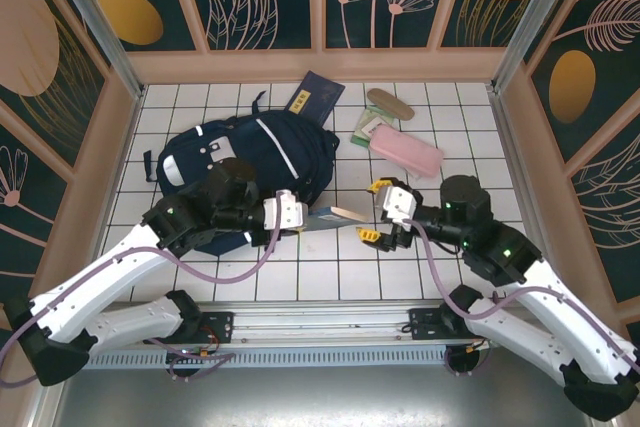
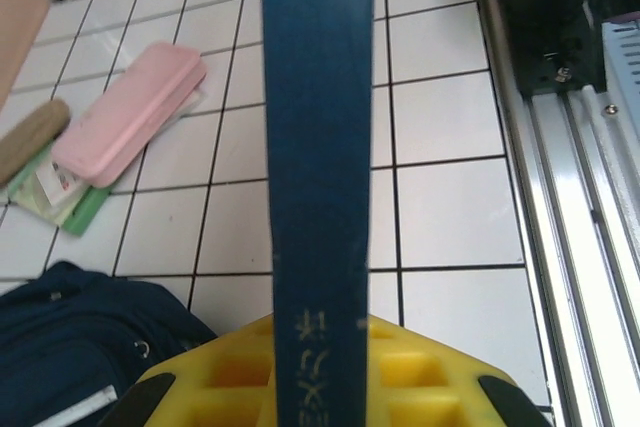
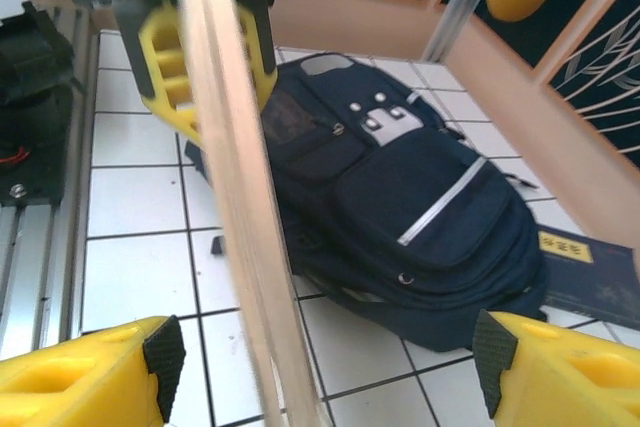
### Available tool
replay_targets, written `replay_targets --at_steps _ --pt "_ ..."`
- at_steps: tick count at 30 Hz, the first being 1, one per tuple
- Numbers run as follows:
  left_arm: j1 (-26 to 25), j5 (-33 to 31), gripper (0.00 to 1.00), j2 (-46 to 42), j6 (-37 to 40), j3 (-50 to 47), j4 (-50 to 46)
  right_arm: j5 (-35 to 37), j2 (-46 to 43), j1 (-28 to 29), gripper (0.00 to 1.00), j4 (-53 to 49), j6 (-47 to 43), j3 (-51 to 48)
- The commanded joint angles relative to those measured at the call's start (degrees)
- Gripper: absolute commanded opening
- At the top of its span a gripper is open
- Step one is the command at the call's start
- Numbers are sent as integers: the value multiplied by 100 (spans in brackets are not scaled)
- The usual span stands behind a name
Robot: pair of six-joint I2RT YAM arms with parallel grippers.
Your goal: Pack books, pencil case, and school supplies into a backpack
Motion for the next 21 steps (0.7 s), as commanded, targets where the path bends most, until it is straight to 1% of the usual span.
replay_targets --at_steps 1,4,7,9,15,17,18,20,21 --pt "-42 335 0 -40 488 79 0 -369 178 139 80 409 10 69" --pt "-38 274 0 22 504 71 -17 -544 371 259 80 607 133 86" --pt "-46 296 0 23 519 59 5 -530 549 410 77 777 203 28" --pt "-46 308 0 23 515 75 31 -489 687 521 72 800 206 3" --pt "-45 322 0 143 495 105 -16 -412 1002 790 51 964 325 -60" --pt "-38 321 0 163 504 88 -20 -422 1037 820 41 1062 358 -75" --pt "-38 328 0 163 523 84 -14 -420 1046 825 34 1101 369 -70" --pt "-45 308 0 155 529 79 -13 -386 1070 822 9 1075 343 -50" --pt "-43 296 0 148 516 85 -5 -289 1083 823 0 1050 319 -42"
